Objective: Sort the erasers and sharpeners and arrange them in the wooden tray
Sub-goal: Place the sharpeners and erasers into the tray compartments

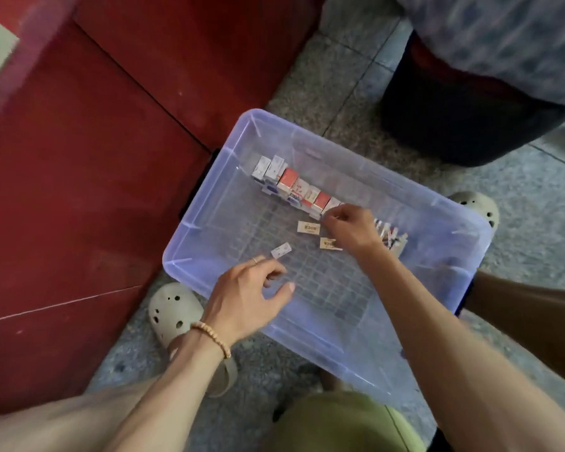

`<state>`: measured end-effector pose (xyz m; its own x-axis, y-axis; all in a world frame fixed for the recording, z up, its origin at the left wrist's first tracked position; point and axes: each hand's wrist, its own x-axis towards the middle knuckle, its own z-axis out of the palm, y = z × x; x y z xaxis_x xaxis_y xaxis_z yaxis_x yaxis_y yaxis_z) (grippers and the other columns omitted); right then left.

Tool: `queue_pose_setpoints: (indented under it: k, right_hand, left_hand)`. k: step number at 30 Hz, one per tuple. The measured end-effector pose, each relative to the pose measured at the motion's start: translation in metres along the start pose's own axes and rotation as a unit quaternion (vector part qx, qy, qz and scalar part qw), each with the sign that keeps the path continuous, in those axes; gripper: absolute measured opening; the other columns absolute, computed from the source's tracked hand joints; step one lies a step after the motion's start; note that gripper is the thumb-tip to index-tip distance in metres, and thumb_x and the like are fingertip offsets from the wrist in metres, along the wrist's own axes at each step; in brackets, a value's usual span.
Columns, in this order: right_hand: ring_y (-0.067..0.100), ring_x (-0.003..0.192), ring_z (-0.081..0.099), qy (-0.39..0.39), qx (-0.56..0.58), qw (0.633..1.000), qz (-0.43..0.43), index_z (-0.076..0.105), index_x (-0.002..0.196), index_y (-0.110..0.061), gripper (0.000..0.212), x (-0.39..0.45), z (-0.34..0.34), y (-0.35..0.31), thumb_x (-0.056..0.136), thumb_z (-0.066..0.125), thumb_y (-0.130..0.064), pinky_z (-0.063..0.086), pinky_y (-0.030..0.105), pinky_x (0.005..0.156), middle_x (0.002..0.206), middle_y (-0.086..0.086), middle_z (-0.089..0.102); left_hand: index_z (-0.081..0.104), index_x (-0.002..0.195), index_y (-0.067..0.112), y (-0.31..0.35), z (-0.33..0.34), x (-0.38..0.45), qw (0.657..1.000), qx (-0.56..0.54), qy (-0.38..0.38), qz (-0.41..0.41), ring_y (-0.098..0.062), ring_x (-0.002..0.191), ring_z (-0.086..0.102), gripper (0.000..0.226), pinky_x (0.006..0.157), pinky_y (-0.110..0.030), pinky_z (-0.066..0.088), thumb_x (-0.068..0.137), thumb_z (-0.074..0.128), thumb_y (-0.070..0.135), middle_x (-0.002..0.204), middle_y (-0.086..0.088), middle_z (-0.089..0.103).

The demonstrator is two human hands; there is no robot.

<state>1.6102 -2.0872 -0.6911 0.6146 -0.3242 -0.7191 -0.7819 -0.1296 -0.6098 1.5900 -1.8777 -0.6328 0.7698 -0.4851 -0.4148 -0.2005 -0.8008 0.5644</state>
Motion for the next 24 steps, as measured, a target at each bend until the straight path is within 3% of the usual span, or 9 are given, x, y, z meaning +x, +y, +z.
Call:
queue_pose_setpoints:
  k: [3,7,9,11,14,16,19,22,24]
  right_hand:
    - [0.022,0.075,0.064,-0.001,0.036,0.999,0.023,0.070,0.099,-0.009,0.016,0.025,0.031,0.003,0.087,0.071,-0.020,0.057,0.047,0.080,0.084,0.006,0.068]
    - [0.010,0.066,0.055,0.052,0.087,0.994,0.028,0.062,0.099,-0.011,0.033,0.061,0.067,-0.022,0.084,0.076,-0.037,0.042,0.034,0.066,0.078,-0.004,0.060]
    - [0.018,0.086,0.065,0.090,0.116,0.988,0.056,0.062,0.108,-0.008,0.057,0.079,0.087,-0.032,0.074,0.080,-0.050,0.046,0.027,0.076,0.097,0.002,0.068]
    - [0.028,0.113,0.061,0.143,0.125,0.977,0.093,0.060,0.122,-0.005,0.085,0.088,0.103,-0.032,0.062,0.082,-0.062,0.048,0.035,0.098,0.121,0.013,0.064]
    - [0.027,0.119,0.059,0.178,0.210,0.952,0.133,0.058,0.126,-0.007,0.102,0.091,0.116,-0.036,0.047,0.086,-0.064,0.047,0.040,0.105,0.125,0.009,0.063]
    - [0.026,0.113,0.062,0.153,0.272,0.935,0.170,0.059,0.124,-0.006,0.103,0.090,0.119,-0.036,0.043,0.088,-0.063,0.051,0.038,0.102,0.119,0.004,0.065]
    - [0.028,0.113,0.063,0.115,0.355,0.904,0.209,0.056,0.133,-0.007,0.111,0.092,0.123,-0.030,0.041,0.092,-0.058,0.054,0.043,0.098,0.126,0.008,0.065]
    - [0.028,0.119,0.059,0.093,0.410,0.878,0.228,0.046,0.141,-0.008,0.108,0.092,0.128,-0.028,0.054,0.093,-0.050,0.049,0.043,0.103,0.134,0.008,0.060]
    - [0.025,0.123,0.057,0.067,0.473,0.847,0.234,0.033,0.150,-0.016,0.111,0.090,0.132,-0.036,0.060,0.093,-0.044,0.051,0.038,0.098,0.142,0.004,0.053]
  left_hand:
    - [0.068,0.099,0.025,-0.020,-0.003,0.011,0.999,0.046,0.010,0.004,-0.009,0.082,0.063,0.047,0.071,-0.032,0.054,0.081,0.044,0.061,0.085,0.016,0.060]
    - [0.069,0.095,0.021,-0.051,-0.013,0.023,0.996,0.069,0.059,-0.010,-0.012,0.079,0.063,0.042,0.070,-0.034,0.055,0.081,0.050,0.055,0.080,0.017,0.053]
    - [0.068,0.094,0.022,-0.058,-0.015,0.028,0.995,0.070,0.072,-0.023,-0.013,0.078,0.063,0.037,0.068,-0.036,0.056,0.080,0.052,0.053,0.079,0.016,0.053]
    - [0.068,0.092,0.023,-0.054,-0.014,0.028,0.993,0.077,0.082,-0.026,-0.014,0.076,0.064,0.036,0.065,-0.036,0.056,0.079,0.054,0.053,0.078,0.016,0.054]
    - [0.069,0.090,0.022,-0.051,-0.013,0.029,0.992,0.083,0.095,-0.028,-0.017,0.073,0.066,0.035,0.060,-0.035,0.055,0.077,0.055,0.052,0.078,0.011,0.060]
    - [0.070,0.090,0.022,-0.051,-0.013,0.029,0.991,0.080,0.099,-0.032,-0.017,0.072,0.067,0.035,0.059,-0.035,0.055,0.077,0.056,0.052,0.079,0.010,0.063]
    - [0.070,0.091,0.022,-0.052,-0.012,0.030,0.991,0.081,0.105,-0.027,-0.016,0.072,0.067,0.036,0.058,-0.035,0.055,0.077,0.056,0.052,0.080,0.009,0.064]
    - [0.070,0.090,0.021,-0.052,-0.011,0.030,0.991,0.078,0.109,-0.018,-0.014,0.070,0.066,0.036,0.057,-0.032,0.055,0.077,0.055,0.051,0.079,0.009,0.065]
    - [0.070,0.090,0.020,-0.052,-0.011,0.030,0.991,0.080,0.108,-0.013,-0.012,0.070,0.066,0.037,0.056,-0.030,0.054,0.078,0.055,0.051,0.080,0.009,0.066]
